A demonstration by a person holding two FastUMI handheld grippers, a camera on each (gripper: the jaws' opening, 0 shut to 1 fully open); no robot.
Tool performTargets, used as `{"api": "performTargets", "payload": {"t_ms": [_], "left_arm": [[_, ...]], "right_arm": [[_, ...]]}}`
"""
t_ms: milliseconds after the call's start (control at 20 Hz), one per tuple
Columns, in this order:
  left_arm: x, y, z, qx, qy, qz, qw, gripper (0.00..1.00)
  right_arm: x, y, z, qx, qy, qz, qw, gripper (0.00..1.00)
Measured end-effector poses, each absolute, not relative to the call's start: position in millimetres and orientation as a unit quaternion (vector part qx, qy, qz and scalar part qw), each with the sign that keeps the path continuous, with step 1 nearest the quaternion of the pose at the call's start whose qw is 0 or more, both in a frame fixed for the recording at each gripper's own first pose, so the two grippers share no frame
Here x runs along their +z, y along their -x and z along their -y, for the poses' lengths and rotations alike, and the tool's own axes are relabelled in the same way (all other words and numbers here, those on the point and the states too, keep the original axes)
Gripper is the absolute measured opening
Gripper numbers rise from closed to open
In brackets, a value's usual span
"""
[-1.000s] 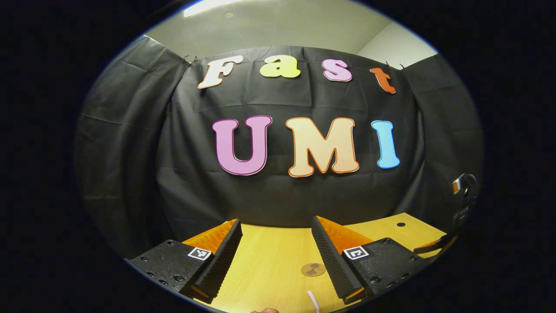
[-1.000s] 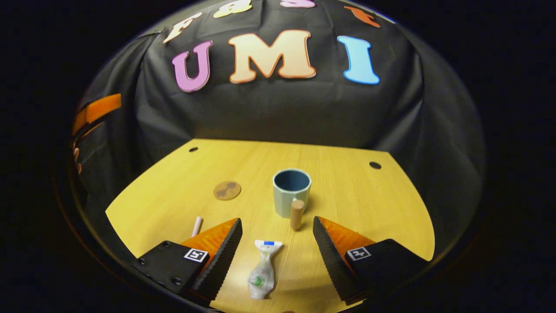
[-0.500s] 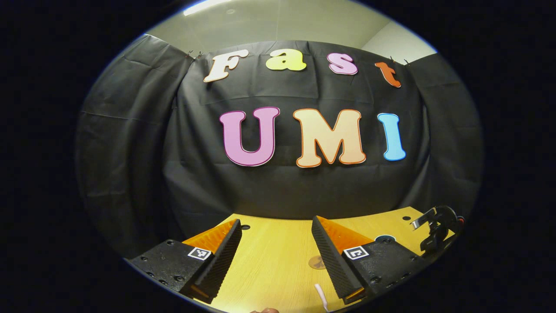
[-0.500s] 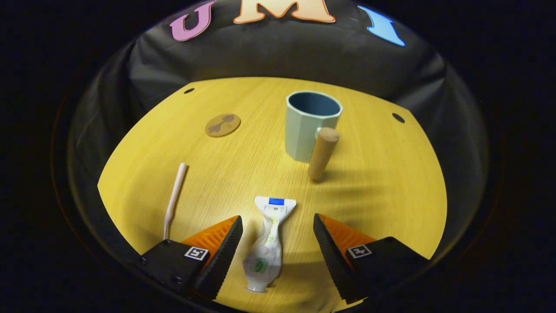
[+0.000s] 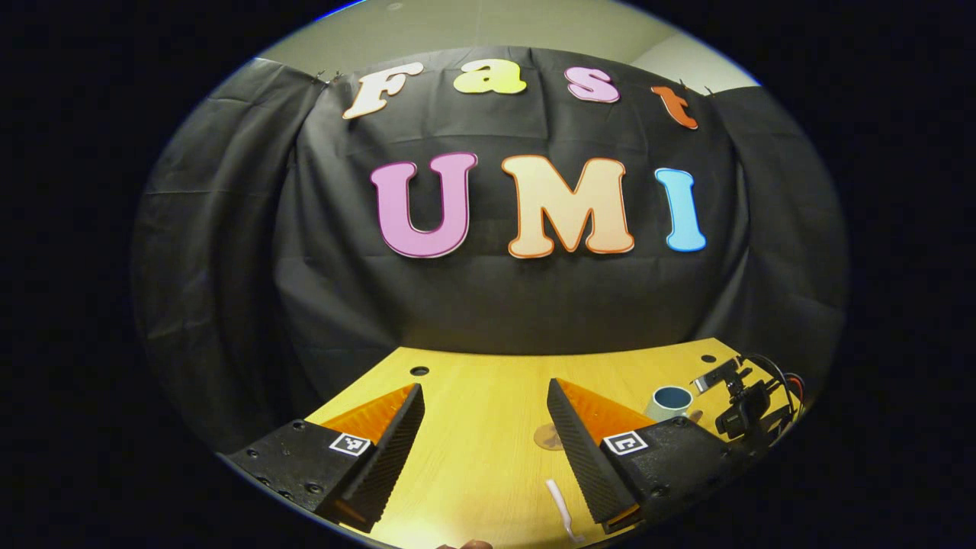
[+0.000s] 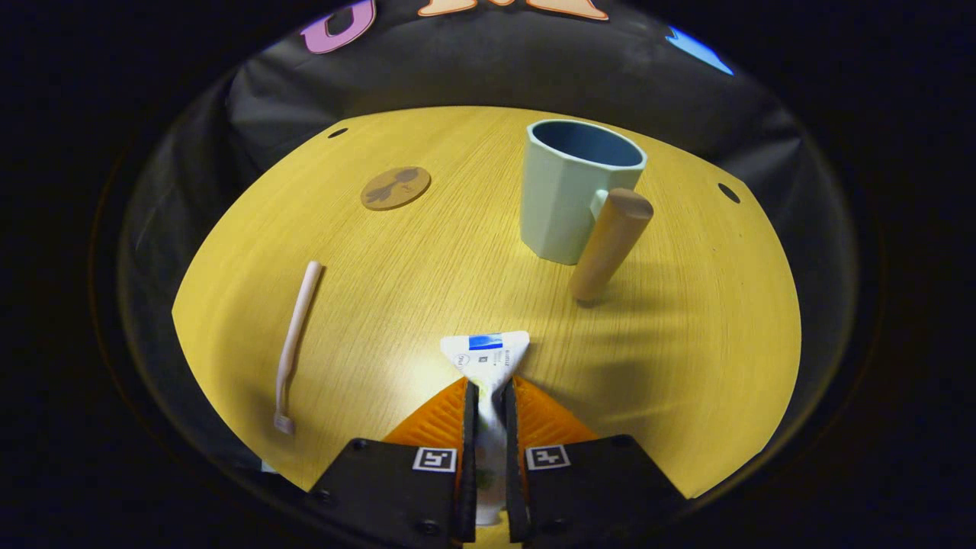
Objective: Put the toothbrush and toothpaste on the desktop into the cup, then pick up the cup and place it on the coaster on the desktop.
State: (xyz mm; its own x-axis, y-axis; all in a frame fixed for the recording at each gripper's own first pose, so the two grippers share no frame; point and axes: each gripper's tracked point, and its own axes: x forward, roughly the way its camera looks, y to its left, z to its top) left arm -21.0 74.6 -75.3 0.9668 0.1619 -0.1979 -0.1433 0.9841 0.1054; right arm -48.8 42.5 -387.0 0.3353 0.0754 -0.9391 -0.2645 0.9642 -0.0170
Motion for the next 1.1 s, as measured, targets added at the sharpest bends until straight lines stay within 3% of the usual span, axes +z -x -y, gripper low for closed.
{"api": "performTargets", "payload": {"t_ms": [100,350,650,1100], "left_arm": [[-91.3,16.7,-68.1,0.068,-0.033,-0.13,0.989,0.95],[-149.2,15.9,-48.6,0.042,0.007,-0.233,0.972,0.95],[-233.1,27.9,-28.2,0.022,0.057,-0.38,0.923,0.96],[-316.7,41.9,-22.3,0.022,0.019,-0.519,0.854,0.96]], "right_arm": [[-386.3,55.5,-42.3,0.108,0.081,-0.574,0.807,0.12],[-384.5,73.8,-30.9,0.105,0.076,-0.572,0.81,0.14],[-381.9,84.2,-21.9,0.101,0.062,-0.573,0.811,0.14],[-381.5,83.8,-22.2,0.108,0.069,-0.569,0.812,0.14]]}}
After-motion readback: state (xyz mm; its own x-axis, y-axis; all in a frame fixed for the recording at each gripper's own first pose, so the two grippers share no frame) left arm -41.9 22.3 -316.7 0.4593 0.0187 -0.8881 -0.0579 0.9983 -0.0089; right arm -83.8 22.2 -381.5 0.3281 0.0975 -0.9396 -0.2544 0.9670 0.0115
